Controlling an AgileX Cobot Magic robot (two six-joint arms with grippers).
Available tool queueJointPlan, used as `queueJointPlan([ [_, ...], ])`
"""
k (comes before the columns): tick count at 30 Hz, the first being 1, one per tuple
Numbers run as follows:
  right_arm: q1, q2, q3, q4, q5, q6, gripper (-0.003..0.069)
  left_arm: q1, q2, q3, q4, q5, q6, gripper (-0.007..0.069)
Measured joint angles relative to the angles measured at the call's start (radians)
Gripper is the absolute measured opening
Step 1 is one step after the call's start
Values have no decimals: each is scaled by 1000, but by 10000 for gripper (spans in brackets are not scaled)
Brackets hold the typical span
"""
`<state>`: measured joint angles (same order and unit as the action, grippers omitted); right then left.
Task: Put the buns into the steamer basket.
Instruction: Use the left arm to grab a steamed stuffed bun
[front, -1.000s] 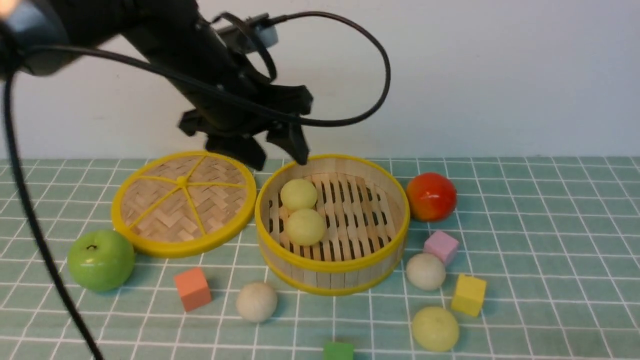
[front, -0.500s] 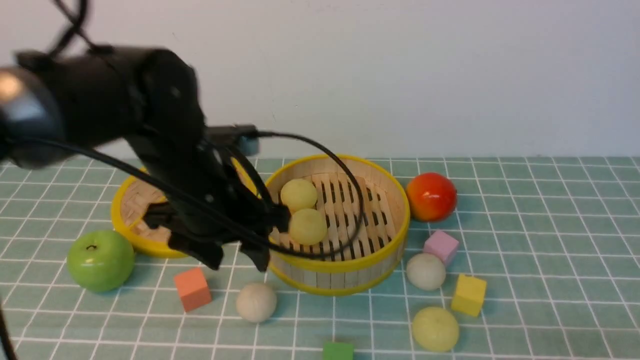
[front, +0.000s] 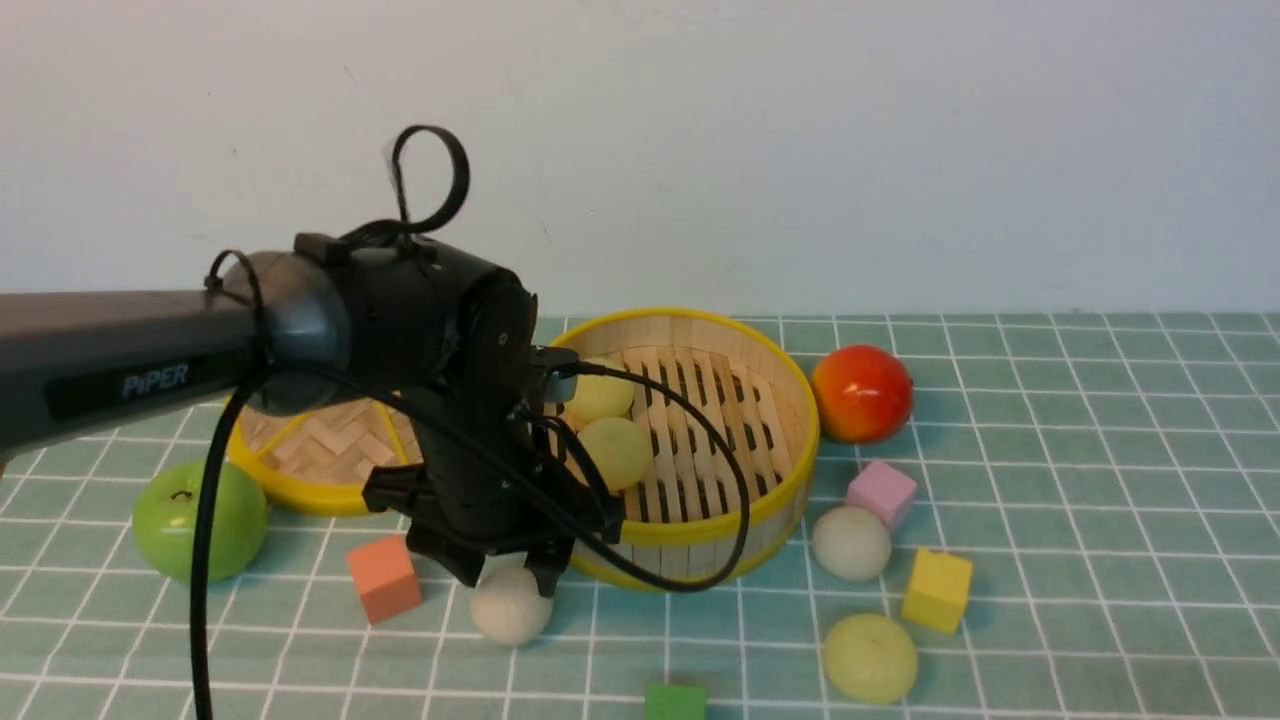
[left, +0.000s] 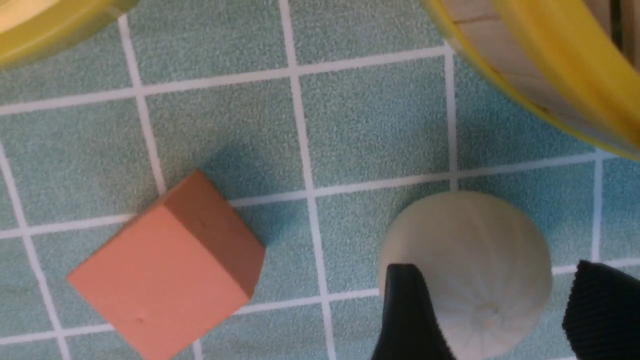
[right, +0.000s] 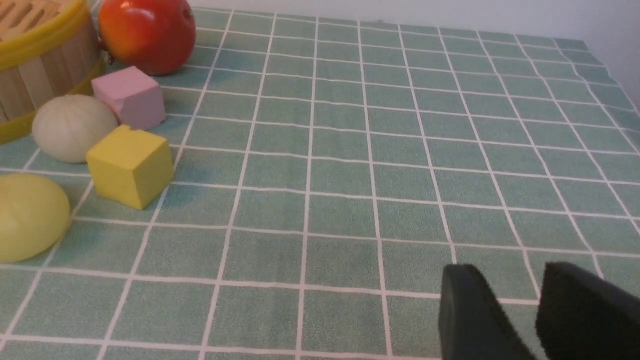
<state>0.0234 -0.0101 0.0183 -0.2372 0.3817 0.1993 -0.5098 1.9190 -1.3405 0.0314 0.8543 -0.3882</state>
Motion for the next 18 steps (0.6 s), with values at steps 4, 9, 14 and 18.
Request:
queueJointPlan([
  [4, 0, 0, 0, 0, 0, 0, 239, 0, 7, 0, 0, -29, -12, 335],
  [9, 0, 0, 0, 0, 0, 0, 239, 0, 20, 0, 0, -24, -39, 274],
  [14, 0, 0, 0, 0, 0, 0, 239, 0, 33, -1, 0, -12, -61, 265],
  [18, 0, 0, 0, 0, 0, 0, 239, 0, 33, -1, 6, -13, -56, 244],
])
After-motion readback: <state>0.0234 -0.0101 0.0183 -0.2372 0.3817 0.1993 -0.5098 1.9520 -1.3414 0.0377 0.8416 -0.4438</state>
